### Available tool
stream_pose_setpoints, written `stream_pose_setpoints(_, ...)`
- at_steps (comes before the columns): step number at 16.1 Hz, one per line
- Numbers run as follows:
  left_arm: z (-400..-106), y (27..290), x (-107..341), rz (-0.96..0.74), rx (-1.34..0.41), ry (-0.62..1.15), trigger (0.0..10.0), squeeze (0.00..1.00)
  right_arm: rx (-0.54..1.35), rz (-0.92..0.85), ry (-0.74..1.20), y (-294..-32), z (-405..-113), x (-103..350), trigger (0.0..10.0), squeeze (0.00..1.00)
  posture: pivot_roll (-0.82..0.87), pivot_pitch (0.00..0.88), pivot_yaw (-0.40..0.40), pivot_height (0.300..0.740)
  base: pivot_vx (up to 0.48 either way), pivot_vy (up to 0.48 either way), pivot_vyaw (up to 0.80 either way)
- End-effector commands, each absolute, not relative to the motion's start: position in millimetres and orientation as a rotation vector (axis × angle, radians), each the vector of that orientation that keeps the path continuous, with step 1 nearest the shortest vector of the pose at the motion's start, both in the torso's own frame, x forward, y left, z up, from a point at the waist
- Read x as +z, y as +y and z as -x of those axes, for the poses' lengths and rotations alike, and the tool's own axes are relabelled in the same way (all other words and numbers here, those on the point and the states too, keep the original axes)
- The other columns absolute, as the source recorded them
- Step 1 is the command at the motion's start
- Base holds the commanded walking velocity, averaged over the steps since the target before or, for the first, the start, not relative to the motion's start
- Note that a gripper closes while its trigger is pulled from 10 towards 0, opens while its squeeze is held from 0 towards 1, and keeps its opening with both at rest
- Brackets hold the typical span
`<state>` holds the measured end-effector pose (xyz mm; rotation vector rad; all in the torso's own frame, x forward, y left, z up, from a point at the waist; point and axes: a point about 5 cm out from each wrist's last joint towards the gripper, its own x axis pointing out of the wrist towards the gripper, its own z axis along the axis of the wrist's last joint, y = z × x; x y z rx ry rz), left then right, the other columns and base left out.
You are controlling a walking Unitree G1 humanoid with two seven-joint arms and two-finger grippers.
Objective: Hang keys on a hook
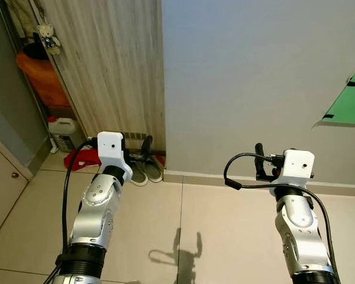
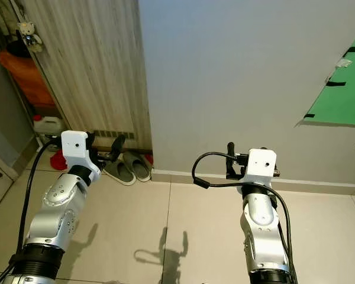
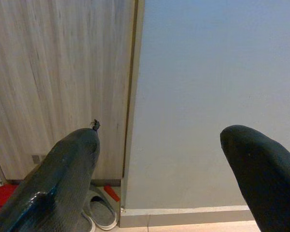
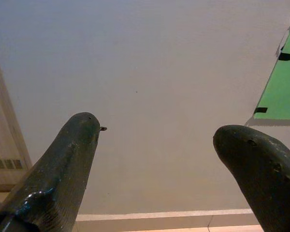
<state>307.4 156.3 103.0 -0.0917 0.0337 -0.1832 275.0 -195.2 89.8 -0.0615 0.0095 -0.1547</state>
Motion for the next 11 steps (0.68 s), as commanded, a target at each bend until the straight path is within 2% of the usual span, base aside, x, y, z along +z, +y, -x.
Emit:
stream_pose_setpoints(1, -307.0, 157.2, 104.7, 0.092, -0.177, 0.029, 10.0, 1.00, -0.171, 0.049, 0.020, -197.9, -274.5, 89.2, 10.0, 1.00, 0.00, 0.000, 0.012, 0.740, 0.000, 0.000, 0.00)
stream_pose_setpoints(6, -307.0, 157.2, 104.7, 0.092, -0.177, 0.029, 10.0, 1.00, -0.171, 0.049, 0.020, -197.9, -274.5, 89.2, 10.0, 1.00, 0.00, 0.000, 0.012, 0.740, 0.000, 0.000, 0.00)
stream_pose_setpoints(7, -305.5, 154.0, 95.8, 0.105, -0.205, 0.068, 10.0, 0.00, -0.103, 0.024, 0.059, -186.6, -275.7, 83.3, 10.0, 0.00, -0.02, 0.000, 0.015, 0.740, 0.326, -0.349, 0.00)
stream_pose_setpoints(9, -302.1, 149.1, 82.4, 0.108, -0.250, 0.122, 10.0, 0.00, 0.015, -0.039, 0.096, -169.2, -275.6, 76.4, 10.0, 0.00, -0.02, 0.000, 0.014, 0.740, 0.322, -0.352, 0.00)
stream_pose_setpoints(11, -301.9, 148.5, 82.0, 0.109, -0.251, 0.124, 10.0, 0.00, 0.015, -0.033, 0.091, -169.5, -275.6, 77.4, 10.0, 0.00, -0.02, 0.000, 0.013, 0.740, 0.315, -0.360, 0.00)
